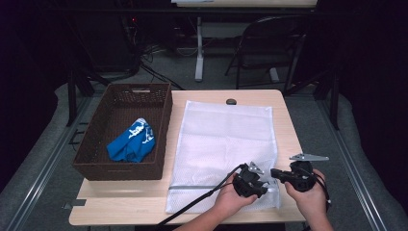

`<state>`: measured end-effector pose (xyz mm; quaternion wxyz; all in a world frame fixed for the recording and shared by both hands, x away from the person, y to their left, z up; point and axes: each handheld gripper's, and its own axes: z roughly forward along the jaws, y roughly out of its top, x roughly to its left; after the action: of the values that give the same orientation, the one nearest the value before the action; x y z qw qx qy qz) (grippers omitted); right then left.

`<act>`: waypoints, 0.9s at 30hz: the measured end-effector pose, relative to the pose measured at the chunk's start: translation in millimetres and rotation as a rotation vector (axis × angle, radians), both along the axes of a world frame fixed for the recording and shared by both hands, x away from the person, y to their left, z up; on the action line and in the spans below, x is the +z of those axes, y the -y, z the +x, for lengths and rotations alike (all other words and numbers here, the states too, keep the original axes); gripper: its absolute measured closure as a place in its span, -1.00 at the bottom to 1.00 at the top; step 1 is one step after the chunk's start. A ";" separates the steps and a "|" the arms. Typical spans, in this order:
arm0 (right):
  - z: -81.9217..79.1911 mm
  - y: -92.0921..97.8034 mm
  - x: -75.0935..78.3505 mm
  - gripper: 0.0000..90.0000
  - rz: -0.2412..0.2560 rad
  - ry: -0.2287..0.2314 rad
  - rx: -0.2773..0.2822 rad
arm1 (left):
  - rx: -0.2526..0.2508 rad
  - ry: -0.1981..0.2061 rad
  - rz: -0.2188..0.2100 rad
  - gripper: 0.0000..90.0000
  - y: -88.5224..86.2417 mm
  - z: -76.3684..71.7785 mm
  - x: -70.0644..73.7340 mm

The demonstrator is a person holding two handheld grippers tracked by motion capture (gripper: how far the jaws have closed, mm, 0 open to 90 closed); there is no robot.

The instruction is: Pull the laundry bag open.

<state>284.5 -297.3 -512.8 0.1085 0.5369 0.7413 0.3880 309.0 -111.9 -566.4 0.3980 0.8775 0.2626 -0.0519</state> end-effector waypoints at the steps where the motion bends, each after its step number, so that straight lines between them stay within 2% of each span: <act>1: 0.1 0.1 -0.1 1.00 -0.003 0.001 -0.003 | -0.002 0.002 0.000 0.55 0.3 -0.5 0.2; 6: 0.0 -0.3 0.0 1.00 -0.003 0.004 -0.001 | 0.001 -0.005 -0.014 0.56 1.3 -1.3 0.7; 7: 0.0 -0.4 -0.1 1.00 -0.004 0.005 0.000 | -0.004 -0.012 -0.032 0.57 1.3 -1.0 0.5; 11: -0.3 -0.8 0.0 1.00 -0.004 0.008 0.000 | 0.002 -0.014 -0.049 0.63 2.7 -1.0 2.0; 19: -0.5 0.4 0.2 1.00 0.006 0.010 -0.006 | 0.014 0.012 -0.025 0.79 4.3 -2.5 3.9; 24: -1.2 2.4 0.3 1.00 -0.002 0.012 -0.009 | 0.018 0.014 -0.027 0.85 1.2 -1.2 5.2; 27: -1.3 3.6 -0.5 1.00 0.011 0.013 -0.014 | 0.017 0.010 -0.036 0.87 0.3 -1.2 5.4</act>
<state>283.2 -300.9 -513.2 0.1130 0.5403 0.7346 0.3946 307.8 -112.2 -561.0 0.4156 0.8681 0.2671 -0.0491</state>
